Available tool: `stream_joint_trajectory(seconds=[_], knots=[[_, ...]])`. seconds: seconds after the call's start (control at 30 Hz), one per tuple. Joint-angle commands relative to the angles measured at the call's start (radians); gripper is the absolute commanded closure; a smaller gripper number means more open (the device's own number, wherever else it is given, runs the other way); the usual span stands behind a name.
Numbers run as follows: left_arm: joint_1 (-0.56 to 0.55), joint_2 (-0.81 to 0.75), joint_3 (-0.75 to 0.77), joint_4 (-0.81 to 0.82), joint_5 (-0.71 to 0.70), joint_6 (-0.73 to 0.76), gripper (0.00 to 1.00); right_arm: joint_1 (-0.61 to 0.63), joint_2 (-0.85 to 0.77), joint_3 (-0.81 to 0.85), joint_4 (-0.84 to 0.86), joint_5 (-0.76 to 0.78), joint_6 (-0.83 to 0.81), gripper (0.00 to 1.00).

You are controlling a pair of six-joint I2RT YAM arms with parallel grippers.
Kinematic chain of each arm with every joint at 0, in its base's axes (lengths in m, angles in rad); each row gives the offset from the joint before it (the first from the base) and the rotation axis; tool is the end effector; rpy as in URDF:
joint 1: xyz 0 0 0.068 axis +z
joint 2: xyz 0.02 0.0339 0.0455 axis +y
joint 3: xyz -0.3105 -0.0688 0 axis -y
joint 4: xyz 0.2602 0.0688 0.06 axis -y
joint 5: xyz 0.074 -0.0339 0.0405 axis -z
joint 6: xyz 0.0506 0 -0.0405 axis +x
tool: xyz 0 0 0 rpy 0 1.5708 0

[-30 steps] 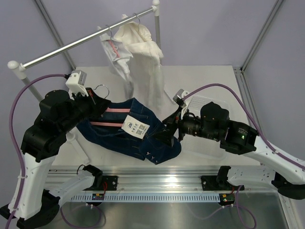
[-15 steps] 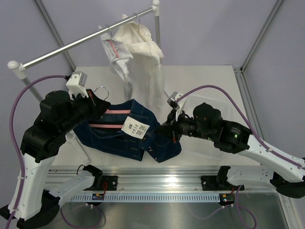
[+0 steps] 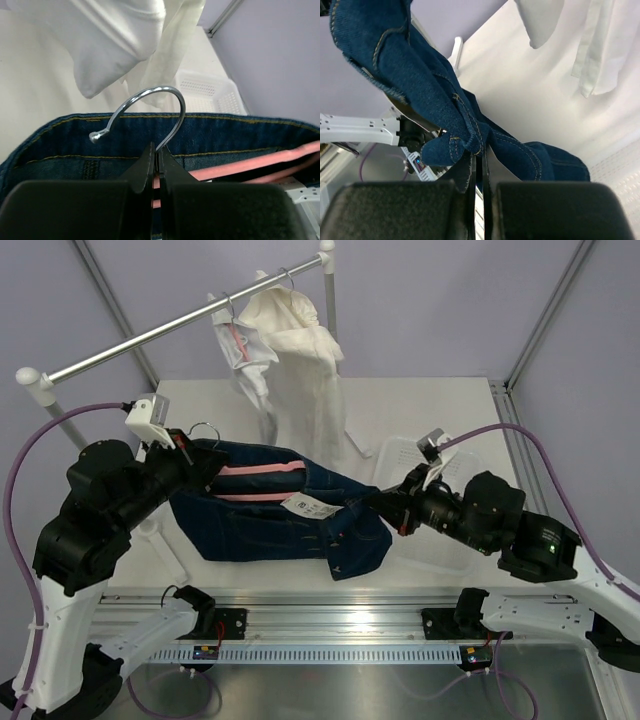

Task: Remove the skirt from the hanger

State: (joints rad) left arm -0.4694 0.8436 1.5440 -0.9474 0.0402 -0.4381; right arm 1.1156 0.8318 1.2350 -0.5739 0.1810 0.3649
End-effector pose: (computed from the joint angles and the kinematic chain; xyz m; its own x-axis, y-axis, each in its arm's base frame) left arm 0.0835 -0.0446 0.5286 -0.4039 -0.2704 -0.8739 0.3483 0.8379 -0.4202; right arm 0.0735 0.1295 0.4793 -0.3572 0.0687 -0.9315 -0.7258 0.6073 0.3231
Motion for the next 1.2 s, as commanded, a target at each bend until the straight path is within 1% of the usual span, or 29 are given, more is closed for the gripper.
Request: stream_joint_trajectory(seconds=[0.0,0.13,0.23,0.37,0.4,0.47,0.5,0.53,0.6,0.63,0.7,0.77,0.83,0.87,0.93,0.97,1.07,1.13,1.17], knots=[[0.006,-0.023,-0.005,0.098,-0.065,0.016,1.0,0.003,-0.098,-0.037,-0.012,0.144,0.08,1.0],[0.006,-0.029,-0.028,0.116,-0.053,0.007,1.0,0.003,-0.213,-0.078,-0.018,0.184,0.143,1.0],[0.008,-0.035,-0.05,0.136,-0.046,-0.002,1.0,0.001,-0.256,-0.098,-0.043,0.201,0.173,1.0],[0.006,-0.046,-0.059,0.179,0.015,-0.045,1.0,0.001,-0.255,-0.124,-0.047,0.175,0.181,1.0],[0.006,-0.047,-0.061,0.209,0.05,-0.059,1.0,0.001,-0.249,-0.137,-0.04,0.161,0.18,1.0],[0.008,-0.044,-0.061,0.251,0.102,-0.118,1.0,0.001,-0.209,-0.141,-0.002,0.138,0.171,1.0],[0.006,-0.046,-0.062,0.306,0.172,-0.143,1.0,0.001,-0.188,-0.141,0.014,0.109,0.164,1.0],[0.006,-0.043,-0.065,0.334,0.206,-0.198,1.0,0.001,-0.145,-0.141,0.034,0.097,0.155,1.0],[0.006,-0.041,-0.068,0.416,0.301,-0.253,1.0,0.001,-0.094,-0.132,0.074,0.084,0.138,1.0],[0.006,-0.041,-0.073,0.439,0.326,-0.305,1.0,0.001,-0.047,-0.126,0.088,0.084,0.134,1.0],[0.008,-0.052,-0.078,0.488,0.392,-0.347,1.0,0.001,0.001,-0.105,0.127,0.09,0.115,1.0],[0.006,-0.061,-0.064,0.49,0.414,-0.379,1.0,0.001,0.07,-0.066,0.161,0.11,0.082,1.0],[0.006,-0.078,-0.048,0.467,0.426,-0.396,1.0,-0.003,0.154,-0.02,0.169,0.167,0.043,1.0],[0.006,-0.086,-0.032,0.46,0.434,-0.404,1.0,-0.008,0.182,0.038,0.161,0.187,0.029,1.0],[0.006,-0.109,-0.024,0.469,0.457,-0.442,1.0,-0.037,0.263,0.092,0.172,0.192,-0.004,1.0],[0.008,-0.115,-0.019,0.485,0.481,-0.461,1.0,-0.052,0.309,0.142,0.175,0.175,-0.014,1.0],[0.006,-0.136,-0.004,0.522,0.51,-0.525,1.0,-0.114,0.36,0.222,0.187,0.134,-0.023,1.0],[0.006,-0.135,0.048,0.524,0.515,-0.551,1.0,-0.143,0.401,0.257,0.183,0.118,-0.035,1.0],[0.008,-0.132,0.07,0.532,0.524,-0.563,1.0,-0.176,0.414,0.288,0.175,0.098,-0.035,1.0]])
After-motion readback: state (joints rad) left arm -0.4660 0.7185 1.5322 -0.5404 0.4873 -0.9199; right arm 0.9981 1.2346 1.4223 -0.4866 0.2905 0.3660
